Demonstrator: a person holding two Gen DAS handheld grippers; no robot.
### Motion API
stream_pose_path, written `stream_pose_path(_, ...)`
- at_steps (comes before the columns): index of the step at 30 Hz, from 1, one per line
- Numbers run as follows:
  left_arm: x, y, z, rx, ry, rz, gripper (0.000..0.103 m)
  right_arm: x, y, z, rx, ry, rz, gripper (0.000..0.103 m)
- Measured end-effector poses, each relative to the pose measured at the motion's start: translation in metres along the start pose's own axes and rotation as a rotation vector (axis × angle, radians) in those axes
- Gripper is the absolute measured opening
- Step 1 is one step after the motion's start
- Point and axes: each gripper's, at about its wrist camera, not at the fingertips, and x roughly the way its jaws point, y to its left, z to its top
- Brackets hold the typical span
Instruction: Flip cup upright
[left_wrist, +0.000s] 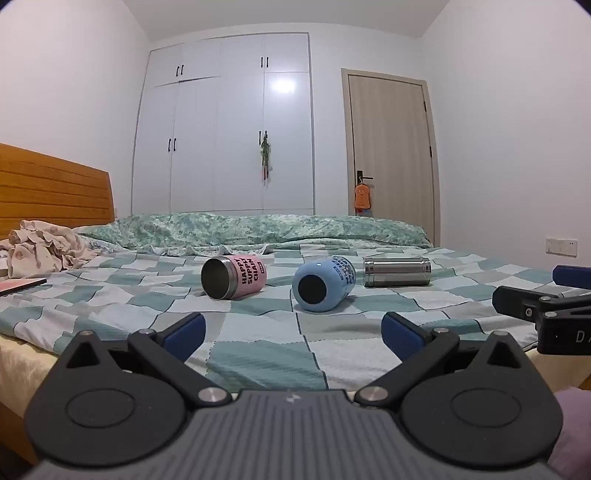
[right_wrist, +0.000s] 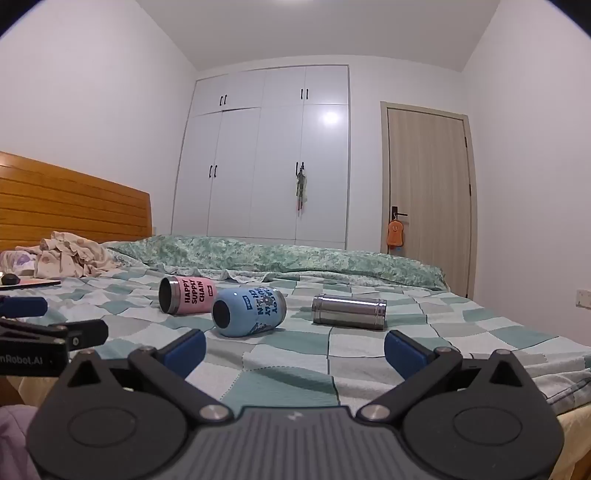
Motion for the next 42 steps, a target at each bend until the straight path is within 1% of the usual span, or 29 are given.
stream_pose_path(5, 0.0006, -0.0002, -0.0001, 0.002, -0.004, -0.002, 0.103, -0.0006, 0.0001, -0.0001, 0.001, -0.014, 0.000, 0.103)
stream_pose_path(42, -0.0020, -0.0006, 0.0011, 0.001, -0.016, -0.003, 0.103, -0.0023, 0.0011, 0.0001, -0.002, -0.011, -0.001, 0.103)
